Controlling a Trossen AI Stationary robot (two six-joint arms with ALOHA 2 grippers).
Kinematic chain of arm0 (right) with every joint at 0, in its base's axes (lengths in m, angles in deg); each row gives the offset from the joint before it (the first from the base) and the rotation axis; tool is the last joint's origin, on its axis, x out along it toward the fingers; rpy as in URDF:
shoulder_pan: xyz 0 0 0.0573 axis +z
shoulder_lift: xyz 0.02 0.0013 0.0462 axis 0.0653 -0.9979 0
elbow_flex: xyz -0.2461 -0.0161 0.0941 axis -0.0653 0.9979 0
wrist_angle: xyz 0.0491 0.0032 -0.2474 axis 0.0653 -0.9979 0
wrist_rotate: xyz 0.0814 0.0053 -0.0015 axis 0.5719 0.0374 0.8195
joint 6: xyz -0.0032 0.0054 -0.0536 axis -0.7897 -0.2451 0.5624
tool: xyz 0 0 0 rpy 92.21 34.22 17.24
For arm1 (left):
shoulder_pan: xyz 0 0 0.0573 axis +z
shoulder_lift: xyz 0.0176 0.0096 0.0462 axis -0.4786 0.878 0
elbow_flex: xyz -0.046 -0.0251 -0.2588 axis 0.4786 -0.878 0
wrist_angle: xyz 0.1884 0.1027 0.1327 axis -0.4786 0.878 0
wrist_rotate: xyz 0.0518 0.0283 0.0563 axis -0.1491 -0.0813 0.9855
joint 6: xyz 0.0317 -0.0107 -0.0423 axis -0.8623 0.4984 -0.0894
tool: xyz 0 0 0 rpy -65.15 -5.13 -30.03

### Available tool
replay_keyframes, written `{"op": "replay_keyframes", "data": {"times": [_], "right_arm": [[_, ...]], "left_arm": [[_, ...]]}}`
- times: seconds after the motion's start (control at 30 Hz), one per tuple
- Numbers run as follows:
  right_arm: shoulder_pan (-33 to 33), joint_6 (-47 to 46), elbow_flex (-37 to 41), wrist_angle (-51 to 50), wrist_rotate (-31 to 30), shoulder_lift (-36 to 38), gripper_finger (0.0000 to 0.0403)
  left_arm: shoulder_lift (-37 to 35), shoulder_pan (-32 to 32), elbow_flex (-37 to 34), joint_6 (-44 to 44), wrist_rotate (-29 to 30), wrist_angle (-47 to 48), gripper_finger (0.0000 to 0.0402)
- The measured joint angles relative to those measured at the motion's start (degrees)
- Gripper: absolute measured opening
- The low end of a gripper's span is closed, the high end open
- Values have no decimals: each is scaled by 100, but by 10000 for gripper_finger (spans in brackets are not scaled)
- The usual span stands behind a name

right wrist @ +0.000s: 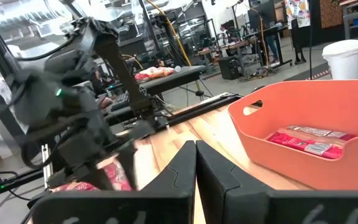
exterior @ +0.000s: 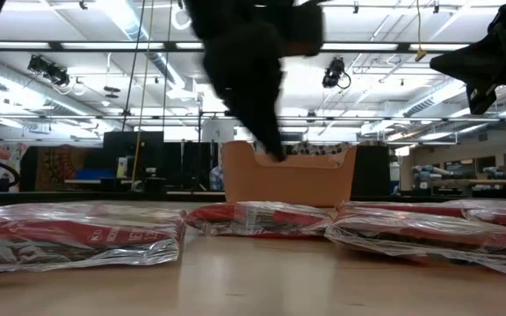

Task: Sort popcorn bags into baskets
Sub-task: Move the popcorn bag

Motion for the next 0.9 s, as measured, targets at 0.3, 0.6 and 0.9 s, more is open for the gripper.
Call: {"op": "replay_keyframes", "data": {"times": [0.3, 0.6, 0.9], "right_arm": [[0, 0, 1, -1, 0, 0, 16], [0, 0, 1, 1, 0, 0, 16], [1, 0, 0, -2, 0, 0, 16]], "left_arm": [[-156, -442, 0, 2521, -2053, 1841, 160], [-162, -1167, -163, 3854, -3416, 2794, 160], [-160, -1550, -975, 4240, -3632, 2220, 160]]}}
